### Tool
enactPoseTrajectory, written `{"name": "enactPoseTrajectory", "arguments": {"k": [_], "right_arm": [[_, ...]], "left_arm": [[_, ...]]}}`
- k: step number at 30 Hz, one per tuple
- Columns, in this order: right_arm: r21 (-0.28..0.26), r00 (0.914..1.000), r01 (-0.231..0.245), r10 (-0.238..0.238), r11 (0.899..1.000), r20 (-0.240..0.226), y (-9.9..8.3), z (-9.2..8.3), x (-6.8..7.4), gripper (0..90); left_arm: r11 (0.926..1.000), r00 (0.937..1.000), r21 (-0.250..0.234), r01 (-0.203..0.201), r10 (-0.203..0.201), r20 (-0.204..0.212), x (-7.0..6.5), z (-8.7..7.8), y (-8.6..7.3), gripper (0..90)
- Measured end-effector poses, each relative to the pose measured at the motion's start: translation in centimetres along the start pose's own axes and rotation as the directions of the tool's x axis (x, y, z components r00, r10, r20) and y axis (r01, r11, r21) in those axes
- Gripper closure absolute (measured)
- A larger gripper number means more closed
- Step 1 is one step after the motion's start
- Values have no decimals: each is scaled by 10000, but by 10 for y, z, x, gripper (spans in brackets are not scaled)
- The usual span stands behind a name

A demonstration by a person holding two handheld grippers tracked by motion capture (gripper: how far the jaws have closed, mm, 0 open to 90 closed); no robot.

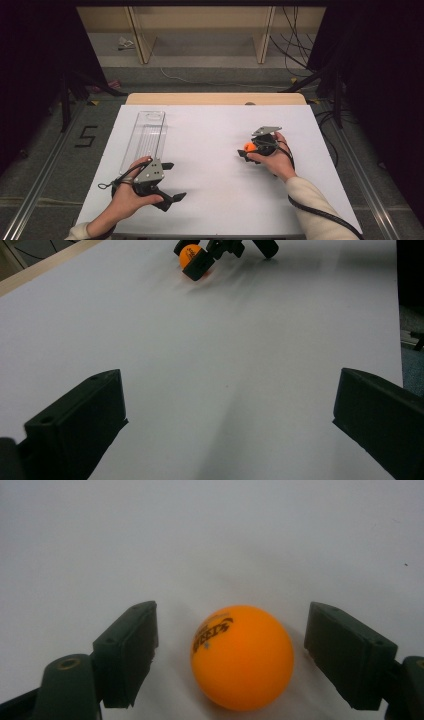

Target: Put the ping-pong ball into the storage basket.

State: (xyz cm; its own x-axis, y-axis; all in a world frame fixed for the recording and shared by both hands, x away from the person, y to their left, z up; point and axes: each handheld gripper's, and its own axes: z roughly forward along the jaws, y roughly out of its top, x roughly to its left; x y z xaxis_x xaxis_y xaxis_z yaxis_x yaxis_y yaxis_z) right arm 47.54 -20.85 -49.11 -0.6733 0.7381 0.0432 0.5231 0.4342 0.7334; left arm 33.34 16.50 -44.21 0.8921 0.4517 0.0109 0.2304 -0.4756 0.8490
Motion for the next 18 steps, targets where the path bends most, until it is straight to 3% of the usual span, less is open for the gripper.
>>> {"name": "enactPoseTrajectory", "arguments": {"k": [18], "right_arm": [[54, 9999, 49, -49, 10000, 114, -1, 1, -1, 353]], "left_arm": [[10000, 10000, 11, -12, 12, 10, 0, 0, 0, 0]]}}
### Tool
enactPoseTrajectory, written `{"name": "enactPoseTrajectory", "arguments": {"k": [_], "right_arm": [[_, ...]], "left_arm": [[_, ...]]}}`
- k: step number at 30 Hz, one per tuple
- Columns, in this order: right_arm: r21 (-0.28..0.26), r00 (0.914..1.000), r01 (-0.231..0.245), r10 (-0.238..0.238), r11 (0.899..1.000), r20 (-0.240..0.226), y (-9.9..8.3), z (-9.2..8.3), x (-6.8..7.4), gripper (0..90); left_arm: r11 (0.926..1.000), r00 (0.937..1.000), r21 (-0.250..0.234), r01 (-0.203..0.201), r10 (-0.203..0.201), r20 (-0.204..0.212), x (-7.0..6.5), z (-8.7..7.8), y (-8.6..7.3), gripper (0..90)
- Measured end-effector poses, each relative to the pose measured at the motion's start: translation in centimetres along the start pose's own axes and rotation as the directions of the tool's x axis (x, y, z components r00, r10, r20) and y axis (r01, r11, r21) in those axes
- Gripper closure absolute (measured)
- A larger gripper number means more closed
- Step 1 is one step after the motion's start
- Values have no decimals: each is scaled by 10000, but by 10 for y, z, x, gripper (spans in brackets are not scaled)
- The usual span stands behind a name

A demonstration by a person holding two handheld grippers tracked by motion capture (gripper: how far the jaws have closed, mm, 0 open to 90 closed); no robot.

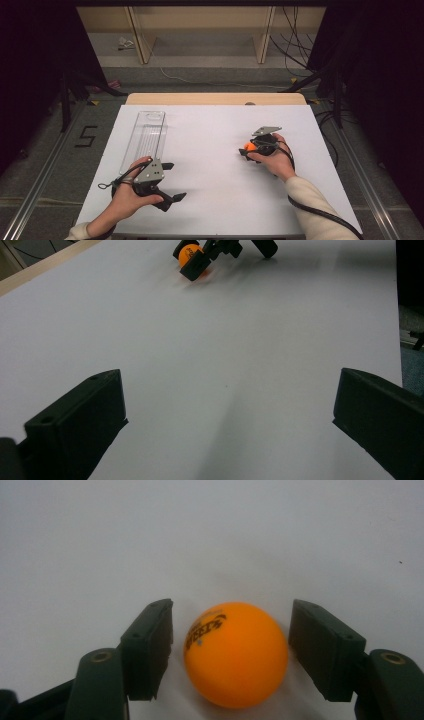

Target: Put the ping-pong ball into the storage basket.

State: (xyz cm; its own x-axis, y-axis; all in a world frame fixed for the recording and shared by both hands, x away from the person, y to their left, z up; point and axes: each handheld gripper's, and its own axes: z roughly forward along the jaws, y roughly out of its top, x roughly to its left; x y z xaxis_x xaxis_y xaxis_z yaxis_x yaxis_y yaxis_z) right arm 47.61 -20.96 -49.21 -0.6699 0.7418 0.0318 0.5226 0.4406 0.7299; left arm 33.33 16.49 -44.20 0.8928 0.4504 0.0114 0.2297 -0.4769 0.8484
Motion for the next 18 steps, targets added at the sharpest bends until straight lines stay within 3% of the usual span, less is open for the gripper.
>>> {"name": "enactPoseTrajectory", "arguments": {"k": [18], "right_arm": [[-76, 10000, -71, 71, 9999, 29, 0, -2, -3, 507]], "left_arm": [[10000, 10000, 6, -17, 17, -1, 0, 0, 0, 0]]}}
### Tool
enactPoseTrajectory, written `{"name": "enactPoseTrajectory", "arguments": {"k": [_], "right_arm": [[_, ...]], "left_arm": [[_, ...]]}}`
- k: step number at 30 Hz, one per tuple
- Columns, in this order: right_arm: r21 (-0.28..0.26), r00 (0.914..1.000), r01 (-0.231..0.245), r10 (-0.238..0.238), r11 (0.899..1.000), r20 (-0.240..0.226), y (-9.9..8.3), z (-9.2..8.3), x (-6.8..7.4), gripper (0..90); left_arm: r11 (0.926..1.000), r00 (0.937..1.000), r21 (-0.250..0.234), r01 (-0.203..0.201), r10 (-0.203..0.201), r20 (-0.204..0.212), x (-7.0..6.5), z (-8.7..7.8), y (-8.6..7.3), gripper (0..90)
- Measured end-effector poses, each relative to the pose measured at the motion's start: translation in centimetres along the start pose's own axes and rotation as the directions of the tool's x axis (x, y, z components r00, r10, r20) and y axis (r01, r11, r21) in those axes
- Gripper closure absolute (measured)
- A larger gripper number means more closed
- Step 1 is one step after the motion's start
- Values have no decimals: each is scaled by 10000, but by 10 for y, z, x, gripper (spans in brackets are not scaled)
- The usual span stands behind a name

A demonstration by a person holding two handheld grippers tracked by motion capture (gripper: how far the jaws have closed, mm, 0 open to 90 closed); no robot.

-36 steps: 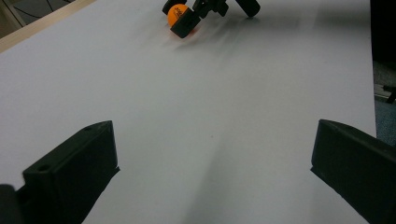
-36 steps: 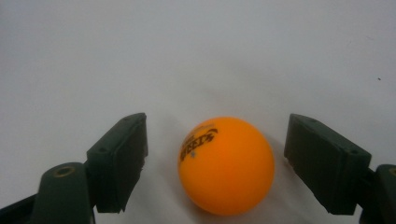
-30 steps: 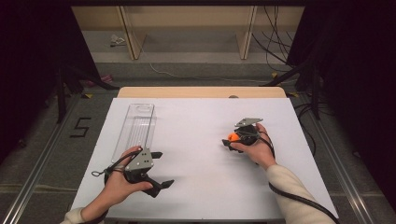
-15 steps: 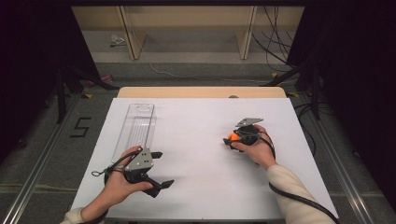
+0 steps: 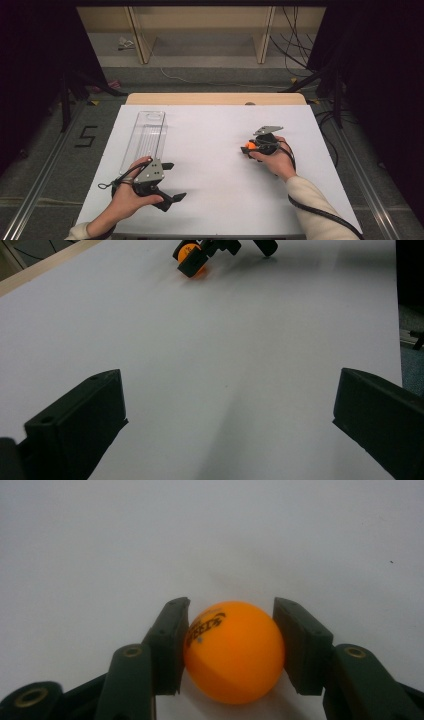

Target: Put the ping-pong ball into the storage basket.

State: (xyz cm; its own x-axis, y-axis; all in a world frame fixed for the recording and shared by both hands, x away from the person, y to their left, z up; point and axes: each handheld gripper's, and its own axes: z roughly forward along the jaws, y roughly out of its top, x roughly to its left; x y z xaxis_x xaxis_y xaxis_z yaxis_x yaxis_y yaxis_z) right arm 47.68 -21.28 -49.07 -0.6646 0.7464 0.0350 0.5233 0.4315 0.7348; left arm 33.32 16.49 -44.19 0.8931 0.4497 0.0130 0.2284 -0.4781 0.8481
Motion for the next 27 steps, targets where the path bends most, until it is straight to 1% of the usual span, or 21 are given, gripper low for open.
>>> {"name": "enactPoseTrajectory", "arguments": {"k": [11, 16, 27], "right_arm": [[54, 10000, -1, 1, 10000, -58, 1, -2, -1, 511], [-89, 10000, -25, 25, 10000, -18, 2, -4, -2, 512], [-202, 10000, 9, -8, 9998, 57, 5, -8, -2, 513]], "left_arm": [[10000, 10000, -11, 5, -5, -7, 0, 0, 0, 0], [10000, 10000, -13, 3, -3, -6, 0, 0, 0, 0], [10000, 10000, -11, -3, 3, -4, 0, 0, 0, 0]]}}
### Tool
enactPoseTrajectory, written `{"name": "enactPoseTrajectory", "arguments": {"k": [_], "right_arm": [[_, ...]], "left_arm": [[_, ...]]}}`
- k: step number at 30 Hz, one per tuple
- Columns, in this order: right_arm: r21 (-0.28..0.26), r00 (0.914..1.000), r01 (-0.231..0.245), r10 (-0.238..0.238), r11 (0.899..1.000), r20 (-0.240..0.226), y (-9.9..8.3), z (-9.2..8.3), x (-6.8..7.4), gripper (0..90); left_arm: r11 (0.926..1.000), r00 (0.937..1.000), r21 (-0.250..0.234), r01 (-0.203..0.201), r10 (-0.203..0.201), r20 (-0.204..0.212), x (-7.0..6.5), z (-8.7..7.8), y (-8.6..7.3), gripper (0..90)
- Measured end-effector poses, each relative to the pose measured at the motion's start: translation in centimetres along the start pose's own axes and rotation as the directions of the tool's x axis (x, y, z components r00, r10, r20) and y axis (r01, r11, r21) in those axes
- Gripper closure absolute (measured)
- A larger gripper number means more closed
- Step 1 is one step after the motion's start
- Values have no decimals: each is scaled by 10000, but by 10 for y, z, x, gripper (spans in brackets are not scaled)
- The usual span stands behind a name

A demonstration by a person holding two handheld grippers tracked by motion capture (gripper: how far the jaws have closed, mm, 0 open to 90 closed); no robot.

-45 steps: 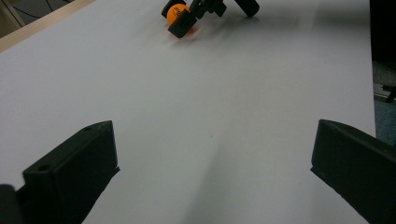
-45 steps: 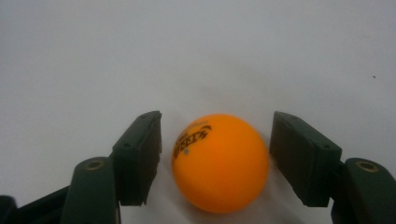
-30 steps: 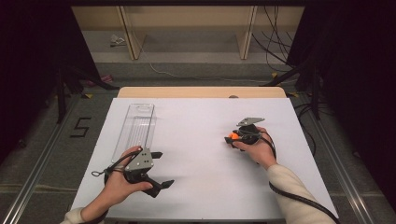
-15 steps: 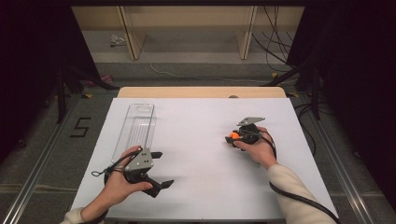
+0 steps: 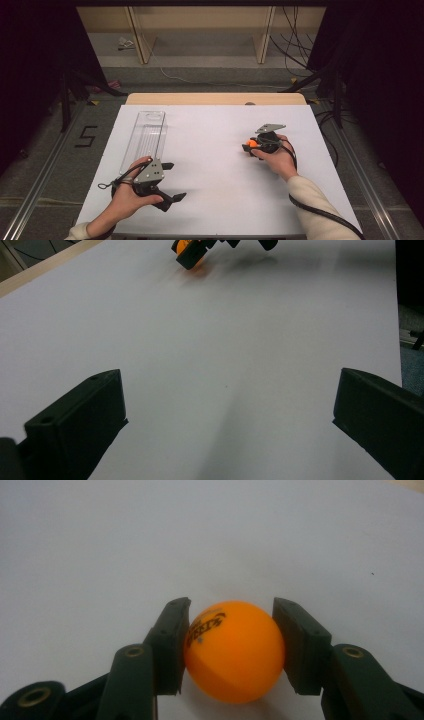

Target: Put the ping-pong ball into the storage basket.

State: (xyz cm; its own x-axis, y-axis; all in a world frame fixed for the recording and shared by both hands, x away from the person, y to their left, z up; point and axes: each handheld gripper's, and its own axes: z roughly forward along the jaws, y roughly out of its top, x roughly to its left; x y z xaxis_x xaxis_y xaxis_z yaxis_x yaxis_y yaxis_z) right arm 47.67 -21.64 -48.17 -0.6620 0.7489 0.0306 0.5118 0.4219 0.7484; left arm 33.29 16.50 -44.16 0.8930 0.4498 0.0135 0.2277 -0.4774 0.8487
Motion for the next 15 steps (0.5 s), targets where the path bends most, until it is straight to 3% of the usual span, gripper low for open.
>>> {"name": "enactPoseTrajectory", "arguments": {"k": [15], "right_arm": [[-222, 9999, 96, -97, 9997, -53, 6, -4, 3, 514]], "left_arm": [[10000, 10000, -5, -9, 9, -2, 0, 0, 0, 0]]}}
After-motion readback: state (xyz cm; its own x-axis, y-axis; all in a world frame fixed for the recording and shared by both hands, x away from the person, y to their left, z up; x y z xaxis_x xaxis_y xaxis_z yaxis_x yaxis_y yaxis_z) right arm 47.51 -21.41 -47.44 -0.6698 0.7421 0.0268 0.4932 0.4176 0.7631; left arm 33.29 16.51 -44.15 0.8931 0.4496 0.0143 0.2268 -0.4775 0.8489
